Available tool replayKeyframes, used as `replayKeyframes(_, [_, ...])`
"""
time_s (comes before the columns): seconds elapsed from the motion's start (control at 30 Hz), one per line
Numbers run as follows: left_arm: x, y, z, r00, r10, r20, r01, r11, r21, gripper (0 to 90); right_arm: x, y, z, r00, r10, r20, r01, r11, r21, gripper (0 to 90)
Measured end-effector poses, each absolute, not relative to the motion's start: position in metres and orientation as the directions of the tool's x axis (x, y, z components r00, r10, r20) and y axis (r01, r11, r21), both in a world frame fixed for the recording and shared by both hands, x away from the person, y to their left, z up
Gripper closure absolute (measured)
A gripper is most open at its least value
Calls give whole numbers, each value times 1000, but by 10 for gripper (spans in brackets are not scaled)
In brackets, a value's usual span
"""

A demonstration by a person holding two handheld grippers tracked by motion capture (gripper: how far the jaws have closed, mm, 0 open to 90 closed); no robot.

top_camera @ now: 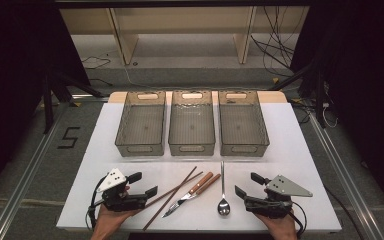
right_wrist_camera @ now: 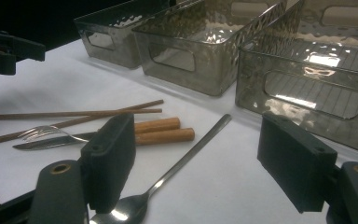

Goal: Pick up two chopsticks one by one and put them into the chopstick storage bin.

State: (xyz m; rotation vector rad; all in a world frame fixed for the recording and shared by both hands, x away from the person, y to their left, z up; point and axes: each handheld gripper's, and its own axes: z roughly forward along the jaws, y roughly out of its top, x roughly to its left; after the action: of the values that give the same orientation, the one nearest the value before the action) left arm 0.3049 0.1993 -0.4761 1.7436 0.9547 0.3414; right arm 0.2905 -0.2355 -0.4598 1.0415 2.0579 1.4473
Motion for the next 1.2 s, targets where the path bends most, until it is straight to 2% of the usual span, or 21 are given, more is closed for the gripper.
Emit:
replayKeyframes(0.3, [311, 199, -475, 640, 732, -233, 465, -128, 876, 177, 291, -235, -461, -642, 762, 87, 344, 185, 921, 287])
replayKeyframes(0.6, [317, 196, -464, 649, 731, -209, 473, -173, 864, 178, 293, -237, -462, -643, 760, 97, 353, 181, 918, 295])
replayKeyframes(0.93, [327, 186, -451, 692, 705, -152, 518, -340, 785, 197, 293, -235, -460, -647, 758, 88, 352, 194, 915, 301])
replayKeyframes(1.2, [336, 178, -443, 707, 697, -123, 557, -442, 703, 262, 293, -235, -461, -647, 757, 86, 360, 204, 911, 303])
